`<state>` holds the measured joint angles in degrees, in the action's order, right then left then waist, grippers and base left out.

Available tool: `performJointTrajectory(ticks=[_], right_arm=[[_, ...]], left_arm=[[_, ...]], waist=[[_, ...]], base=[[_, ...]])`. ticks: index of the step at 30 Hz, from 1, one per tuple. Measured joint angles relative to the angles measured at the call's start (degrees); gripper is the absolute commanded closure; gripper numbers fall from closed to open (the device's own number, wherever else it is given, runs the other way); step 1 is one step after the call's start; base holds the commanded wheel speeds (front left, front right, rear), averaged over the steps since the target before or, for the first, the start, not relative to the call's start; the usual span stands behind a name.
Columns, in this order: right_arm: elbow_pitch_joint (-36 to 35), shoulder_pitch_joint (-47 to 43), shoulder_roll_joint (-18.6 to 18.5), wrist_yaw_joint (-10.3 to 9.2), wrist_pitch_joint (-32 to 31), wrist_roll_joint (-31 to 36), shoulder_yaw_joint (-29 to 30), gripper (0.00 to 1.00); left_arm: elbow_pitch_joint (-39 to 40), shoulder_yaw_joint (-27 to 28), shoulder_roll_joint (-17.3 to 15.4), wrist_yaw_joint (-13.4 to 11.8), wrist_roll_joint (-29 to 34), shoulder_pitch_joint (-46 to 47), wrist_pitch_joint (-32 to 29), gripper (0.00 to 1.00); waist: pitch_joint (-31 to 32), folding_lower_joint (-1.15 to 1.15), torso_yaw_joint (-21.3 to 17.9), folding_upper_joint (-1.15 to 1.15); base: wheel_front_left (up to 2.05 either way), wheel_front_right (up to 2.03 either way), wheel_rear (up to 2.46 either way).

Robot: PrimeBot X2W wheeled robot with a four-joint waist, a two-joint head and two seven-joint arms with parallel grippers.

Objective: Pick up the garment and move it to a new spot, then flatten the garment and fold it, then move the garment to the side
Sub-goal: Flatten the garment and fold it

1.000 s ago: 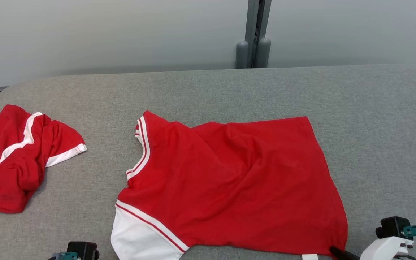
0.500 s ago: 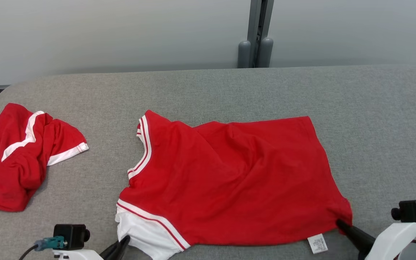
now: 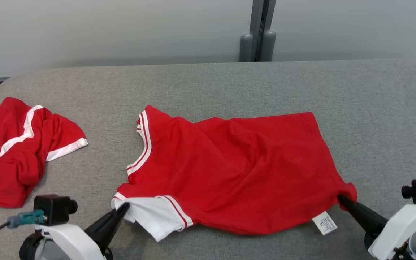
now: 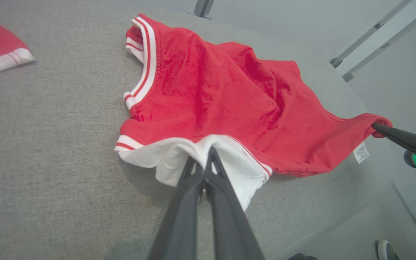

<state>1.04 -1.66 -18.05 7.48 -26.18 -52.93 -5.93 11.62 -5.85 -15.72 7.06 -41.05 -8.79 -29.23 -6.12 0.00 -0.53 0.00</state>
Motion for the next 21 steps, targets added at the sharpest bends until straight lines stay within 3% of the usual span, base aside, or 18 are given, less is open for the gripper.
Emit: performJointTrajectory(ticks=[10,14,21], right_arm=[[1.36,15.98,-1.48,0.00,3.78,0.99,-4.35,1.00],[4.16,26.82,-3.52,0.00,7.36,0.31,-7.16,1.00],[11.21,43.77,-5.37,0.00,12.67,-1.49,-11.50,1.00]], left_arm=[[-3.26,-1.71,-6.89,0.37,0.46,18.20,-1.52,1.00],[-8.06,-5.03,-10.68,0.37,-0.97,31.54,-0.90,1.00],[-18.24,-11.27,-14.52,0.37,-1.72,50.42,1.23,1.00]], waist=[[-4.79,0.00,-1.15,0.00],[-8.91,0.00,-1.35,0.00],[-14.86,0.00,-1.66,0.00]], base=[[0.00,0.00,0.00],[0.00,0.00,0.00],[0.00,0.00,0.00]])
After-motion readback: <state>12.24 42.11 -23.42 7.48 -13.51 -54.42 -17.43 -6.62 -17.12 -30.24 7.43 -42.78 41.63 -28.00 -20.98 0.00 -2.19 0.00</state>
